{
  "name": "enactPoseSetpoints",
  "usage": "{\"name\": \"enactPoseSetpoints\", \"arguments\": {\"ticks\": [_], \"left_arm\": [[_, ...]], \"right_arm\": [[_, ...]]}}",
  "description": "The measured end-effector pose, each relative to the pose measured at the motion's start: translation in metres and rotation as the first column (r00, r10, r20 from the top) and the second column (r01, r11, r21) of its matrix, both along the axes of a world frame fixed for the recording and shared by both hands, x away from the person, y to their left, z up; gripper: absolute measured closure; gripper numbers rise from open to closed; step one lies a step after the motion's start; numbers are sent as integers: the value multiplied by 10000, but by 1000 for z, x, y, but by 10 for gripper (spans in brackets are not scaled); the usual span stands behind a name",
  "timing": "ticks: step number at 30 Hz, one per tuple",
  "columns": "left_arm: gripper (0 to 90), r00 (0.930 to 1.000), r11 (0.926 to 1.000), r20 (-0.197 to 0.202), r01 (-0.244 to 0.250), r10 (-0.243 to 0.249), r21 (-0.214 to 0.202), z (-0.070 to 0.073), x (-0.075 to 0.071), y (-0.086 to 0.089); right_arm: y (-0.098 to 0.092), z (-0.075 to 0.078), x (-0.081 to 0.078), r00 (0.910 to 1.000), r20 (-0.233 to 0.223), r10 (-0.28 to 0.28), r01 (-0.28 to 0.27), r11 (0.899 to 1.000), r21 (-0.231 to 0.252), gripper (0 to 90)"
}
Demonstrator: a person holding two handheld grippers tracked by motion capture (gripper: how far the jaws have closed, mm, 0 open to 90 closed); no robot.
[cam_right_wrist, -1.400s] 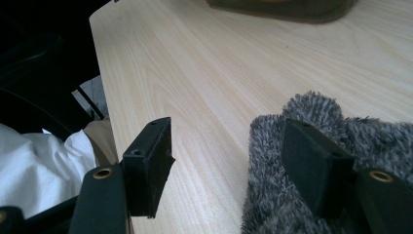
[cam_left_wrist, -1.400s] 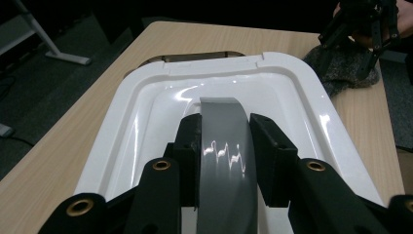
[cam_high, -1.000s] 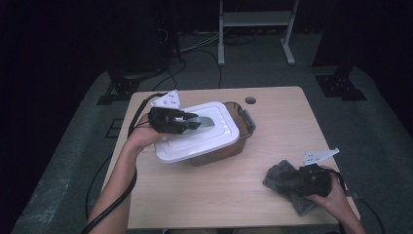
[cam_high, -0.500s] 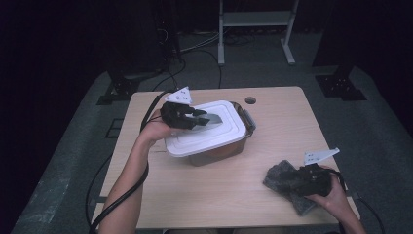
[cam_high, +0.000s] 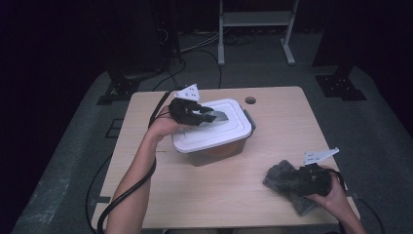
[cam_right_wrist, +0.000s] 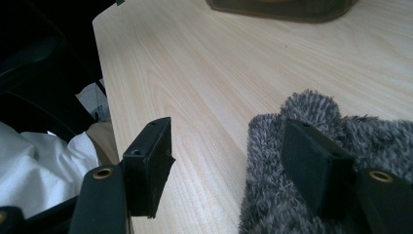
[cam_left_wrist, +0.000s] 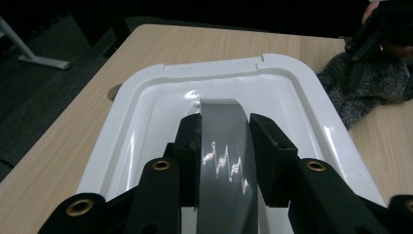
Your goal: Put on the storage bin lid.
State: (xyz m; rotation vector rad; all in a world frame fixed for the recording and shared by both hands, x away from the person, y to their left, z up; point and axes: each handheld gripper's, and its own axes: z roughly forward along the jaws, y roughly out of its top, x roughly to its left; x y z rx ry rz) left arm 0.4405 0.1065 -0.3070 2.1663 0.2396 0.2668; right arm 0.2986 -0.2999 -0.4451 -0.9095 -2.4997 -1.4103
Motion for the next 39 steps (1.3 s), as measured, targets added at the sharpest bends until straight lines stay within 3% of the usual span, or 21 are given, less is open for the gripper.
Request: {"name": "enactPoseSetpoints", "arguments": {"ticks": [7, 22, 28, 39], "left_arm": [[663, 10000, 10000, -2, 50, -50, 80, -3, 6, -9], [660, 10000, 9974, -27, 22, -20, 721, -19, 14, -20], [657, 10000, 9984, -58, 33, -30, 564, -21, 14, -20], [601, 9996, 9977, -265, 25, -7, 673, -24, 14, -20]], "right_arm": [[-1, 0, 0, 10000, 4, 3, -3, 10000, 0, 351], [-3, 0, -1, 10000, 17, -29, 29, 10000, 30, 351], [-2, 0, -1, 10000, 23, -4, 4, 10000, 29, 351], [-2, 0, 0, 10000, 50, 11, -11, 10000, 22, 351]]}}
